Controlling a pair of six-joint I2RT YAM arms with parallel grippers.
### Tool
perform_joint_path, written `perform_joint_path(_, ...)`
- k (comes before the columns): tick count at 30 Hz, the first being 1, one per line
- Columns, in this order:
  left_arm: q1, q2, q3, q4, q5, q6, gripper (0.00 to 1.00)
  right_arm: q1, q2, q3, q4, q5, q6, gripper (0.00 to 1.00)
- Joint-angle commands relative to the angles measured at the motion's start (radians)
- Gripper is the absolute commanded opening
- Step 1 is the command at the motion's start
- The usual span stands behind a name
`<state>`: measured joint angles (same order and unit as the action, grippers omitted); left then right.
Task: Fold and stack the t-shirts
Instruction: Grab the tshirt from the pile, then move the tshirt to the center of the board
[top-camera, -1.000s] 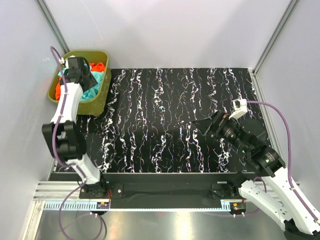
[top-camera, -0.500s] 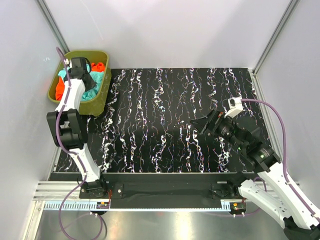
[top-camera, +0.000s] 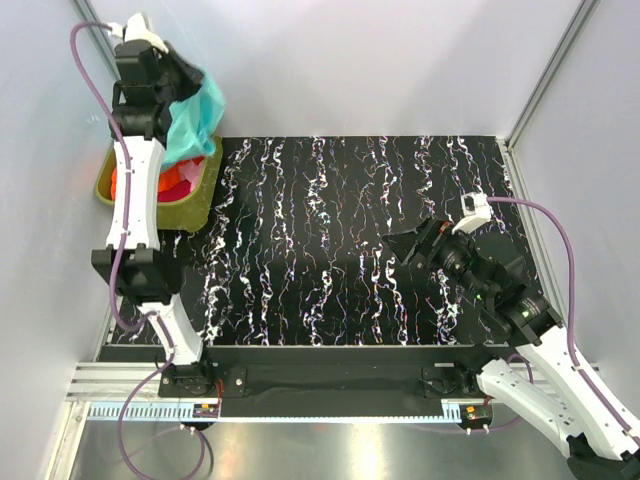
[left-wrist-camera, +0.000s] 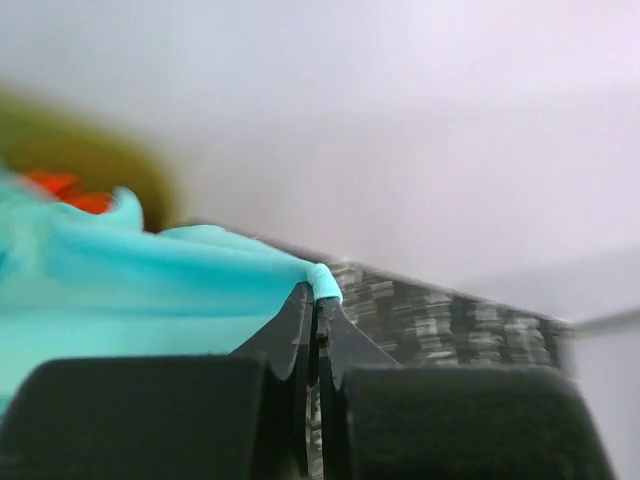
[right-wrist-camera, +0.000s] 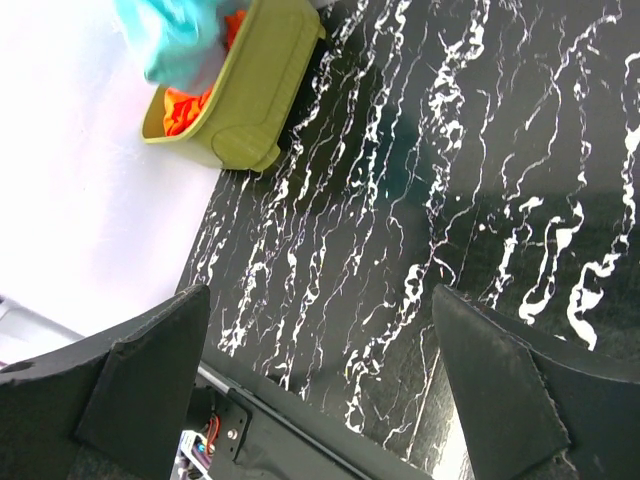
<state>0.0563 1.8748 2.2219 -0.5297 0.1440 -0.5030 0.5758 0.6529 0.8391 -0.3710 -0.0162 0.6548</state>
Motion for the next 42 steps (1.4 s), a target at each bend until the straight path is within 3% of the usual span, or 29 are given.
perform_joint_path(1,-0.024,-0.175,0.015,0.25,0.141,-0.147,0.0,0.004,-0.01,0.002,0.055,0.024,-0.046,1.0)
perform_joint_path(4,-0.029,-0.319,-0.17,0.578,0.16,-0.404,0.0,0.004,-0.022,-0.011,0.053,0.033,-0.032,1.0)
perform_joint_path(6,-0.044,-0.377,-0.209,0.699,0.169,-0.466,0.0,0.004,-0.032,-0.014,0.052,0.032,-0.026,1.0)
perform_joint_path(9,-0.1,-0.405,-0.192,0.7,0.242,-0.486,0.0,0.002,-0.052,-0.017,0.038,0.025,-0.017,1.0)
perform_joint_path(12,-0.171,-0.463,-0.301,0.688,0.314,-0.483,0.0,0.004,-0.073,-0.014,0.006,0.036,0.002,1.0)
perform_joint_path(17,-0.297,-0.601,-0.787,0.712,0.364,-0.456,0.0,0.004,-0.127,-0.023,-0.066,0.114,0.069,1.0)
perform_joint_path(19,-0.343,-0.655,-1.001,0.708,0.371,-0.431,0.0,0.004,-0.131,-0.025,-0.162,0.211,0.106,1.0)
perform_joint_path(22,-0.383,-0.677,-1.225,0.654,0.351,-0.442,0.0,0.004,-0.107,-0.021,-0.278,0.312,0.176,0.98)
perform_joint_path(25,-0.415,-0.648,-1.339,0.596,0.388,-0.399,0.0,0.004,-0.065,-0.04,-0.289,0.325,0.215,0.98)
perform_joint_path(30,-0.424,-0.678,-1.368,0.478,0.339,-0.292,0.0,0.001,0.055,-0.06,-0.243,0.288,0.261,0.95)
perform_joint_path(35,-0.427,-0.72,-1.358,0.389,0.276,-0.23,0.0,0.002,0.295,-0.017,-0.198,0.216,0.296,0.9)
perform_joint_path(40,-0.426,-0.747,-1.38,0.29,0.246,-0.19,0.0,-0.004,0.427,-0.054,-0.037,0.17,0.37,0.8)
perform_joint_path(42,-0.427,-0.76,-1.404,0.284,0.244,-0.19,0.0,-0.004,0.485,-0.096,0.102,0.115,0.338,0.78)
